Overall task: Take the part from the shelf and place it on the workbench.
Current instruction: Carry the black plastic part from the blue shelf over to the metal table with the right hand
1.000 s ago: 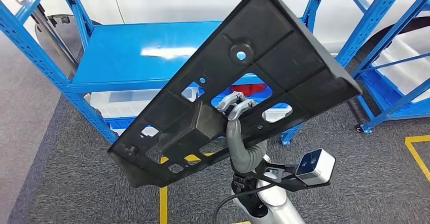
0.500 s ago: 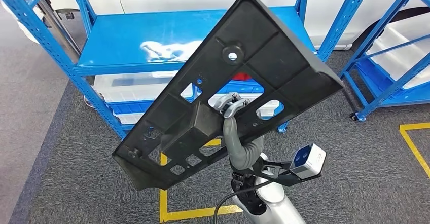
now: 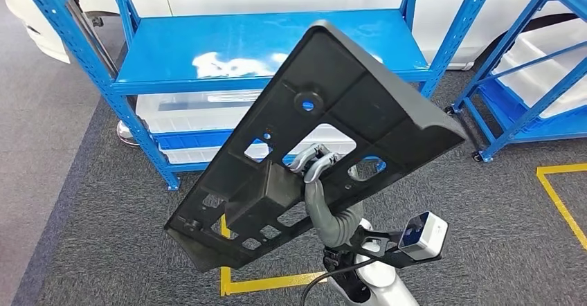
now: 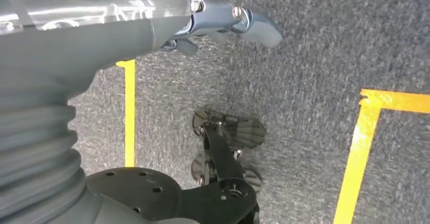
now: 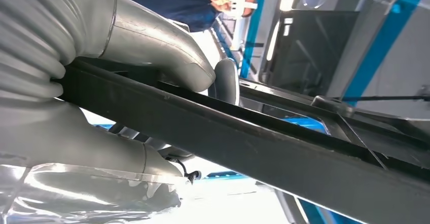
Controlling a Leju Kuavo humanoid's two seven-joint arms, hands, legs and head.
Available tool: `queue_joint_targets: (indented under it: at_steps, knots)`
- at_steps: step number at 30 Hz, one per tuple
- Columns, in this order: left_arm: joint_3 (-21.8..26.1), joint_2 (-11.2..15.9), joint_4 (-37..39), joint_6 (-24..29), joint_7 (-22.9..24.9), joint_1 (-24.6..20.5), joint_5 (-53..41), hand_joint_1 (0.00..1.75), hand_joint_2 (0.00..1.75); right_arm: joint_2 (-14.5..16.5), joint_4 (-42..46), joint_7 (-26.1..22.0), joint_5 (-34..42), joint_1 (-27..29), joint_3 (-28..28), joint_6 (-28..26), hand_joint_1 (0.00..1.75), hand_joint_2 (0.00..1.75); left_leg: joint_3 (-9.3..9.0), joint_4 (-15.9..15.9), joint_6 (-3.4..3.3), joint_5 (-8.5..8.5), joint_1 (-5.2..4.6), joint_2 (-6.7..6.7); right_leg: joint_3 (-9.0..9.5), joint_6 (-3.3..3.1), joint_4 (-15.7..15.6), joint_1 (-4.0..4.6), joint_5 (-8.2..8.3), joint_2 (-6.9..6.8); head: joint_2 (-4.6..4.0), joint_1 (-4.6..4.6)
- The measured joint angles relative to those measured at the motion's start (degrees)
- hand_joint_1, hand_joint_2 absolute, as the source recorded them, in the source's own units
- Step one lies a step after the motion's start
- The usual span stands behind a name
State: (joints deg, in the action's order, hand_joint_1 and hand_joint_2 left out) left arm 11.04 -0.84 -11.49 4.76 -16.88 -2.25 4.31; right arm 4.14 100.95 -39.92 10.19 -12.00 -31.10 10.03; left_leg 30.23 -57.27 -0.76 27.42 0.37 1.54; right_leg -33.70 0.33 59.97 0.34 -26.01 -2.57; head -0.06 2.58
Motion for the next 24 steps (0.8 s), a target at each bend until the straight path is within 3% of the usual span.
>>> queue_joint_targets:
  at_steps: [2, 5, 7, 9, 10, 11, 13, 15, 17, 19, 21, 24]
  knots:
    - [0.2, 0.0, 0.0, 0.4, -0.1, 0.0, -0.1, 0.0, 1.75, -0.2, 0.3, 0.0, 0.0, 0.1, 0.2, 0.7, 1.75, 1.75, 0.09, 0.0, 0.6, -0.03, -0.18, 0.76, 0.6, -0.65, -1.7, 0.5, -0.02, -0.29, 0.0, 0.0]
    - [0.3, -0.1, 0.0, 1.6, -0.3, -0.1, -0.2, 0.0, 1.75, -0.4, 0.5, 0.0, 0.0, 0.2, 0.6, 1.3, 1.75, 1.75, 0.27, -0.8, 1.48, 0.79, -0.13, 1.16, 0.45, -1.56, -2.3, 0.12, 0.61, 1.2, 0.0, 0.01]
    - [0.5, -0.1, 0.0, 2.2, -0.4, -0.2, -0.1, 0.0, 1.75, -0.5, 0.7, 0.0, -0.1, 0.3, 0.8, 1.4, 1.75, 1.75, 2.37, -5.5, 1.98, 3.78, 0.09, 0.05, 0.47, -2.15, -2.6, -0.16, 1.0, 1.92, 0.0, 0.02]
    - [0.6, -0.1, 0.0, 2.4, -0.5, -0.1, -0.1, 0.0, 1.75, -0.6, 0.8, 0.0, -0.1, 0.4, 0.9, 1.4, 1.75, 1.75, 5.87, -13.1, 2.32, 7.1, 0.23, -0.65, 0.23, -2.43, -2.6, -0.1, 1.16, 2.84, -0.01, 0.02]
    - [0.7, -0.1, 0.0, 2.6, -0.7, -0.1, -0.1, 0.0, 1.75, -0.7, 0.8, 0.0, -0.2, 0.5, 0.9, 1.4, 1.75, 1.75, 7.03, -15.5, 2.41, 7.58, 0.26, -0.75, 0.14, -2.44, -2.5, -0.07, 1.21, 3.39, -0.01, 0.02]
    - [0.7, -0.2, 0.0, 3.1, -0.9, 0.0, -0.1, 0.0, 1.75, -0.8, 0.8, 0.0, -0.3, 0.6, 1.0, 1.3, 1.75, 1.75, 7.25, -15.8, 2.43, 6.92, 0.27, -0.82, 0.07, -2.41, -2.4, -0.06, 1.24, 3.96, -0.01, 0.02]
    - [0.7, -0.2, 0.0, 4.1, -1.7, 0.0, -0.5, 0.0, 1.75, -0.9, 0.8, 0.0, -0.5, 0.6, 1.0, 0.9, 1.75, 1.75, 4.88, -10.6, 2.26, 3.11, 0.31, -1.44, -0.03, -2.29, -2.1, -0.07, 1.28, 5.14, 0.0, 0.02]
    - [0.7, -0.1, 0.0, 4.8, -2.3, -0.1, -1.1, 0.0, 1.75, -1.0, 1.0, 0.0, -0.7, 0.3, 1.1, 0.0, 1.75, 1.75, 1.8, -3.7, 1.86, 0.4, 0.39, -3.36, -0.43, -1.9, -1.6, 0.05, 1.31, 6.27, 0.0, 0.02]
    - [0.7, -0.1, 0.0, 5.1, -2.5, -0.2, -1.5, 0.0, 1.75, -1.1, 1.1, 0.0, -0.8, 0.1, 1.1, -1.0, 1.75, 1.75, 0.86, -1.0, 1.41, 0.12, 0.33, -4.36, -1.14, -1.18, -1.3, 0.0, 1.59, 7.21, 0.0, 0.01]
    - [0.7, -0.2, 0.0, 5.0, -2.5, -0.4, -1.8, 0.0, 1.75, -1.3, 1.2, 0.0, -0.9, 0.0, 1.1, -2.0, 1.75, 1.75, 0.96, -0.7, 0.8, -0.21, 0.4, -3.53, -1.62, -0.45, -1.2, -0.18, 1.9, 7.8, 0.0, 0.01]
    - [0.7, -0.2, 0.0, 4.5, -2.5, -0.5, -2.1, 0.0, 1.75, -1.6, 1.6, 0.0, -1.1, -0.1, 1.1, -3.0, 1.75, 1.75, 1.01, -0.4, 0.08, -0.67, 0.63, -2.51, -2.45, 0.2, 0.3, -0.14, 0.71, 6.36, 0.0, 0.0]
    - [0.7, -0.2, 0.0, 4.3, -2.5, -0.3, -2.6, 0.0, 1.75, -1.9, 2.3, -0.1, -1.7, 0.0, 1.3, -4.2, 1.75, 1.75, 1.23, -0.3, -0.41, -0.88, 0.61, -0.72, -6.89, 1.0, 10.2, -0.53, -4.5, 3.5, 0.01, -0.01]
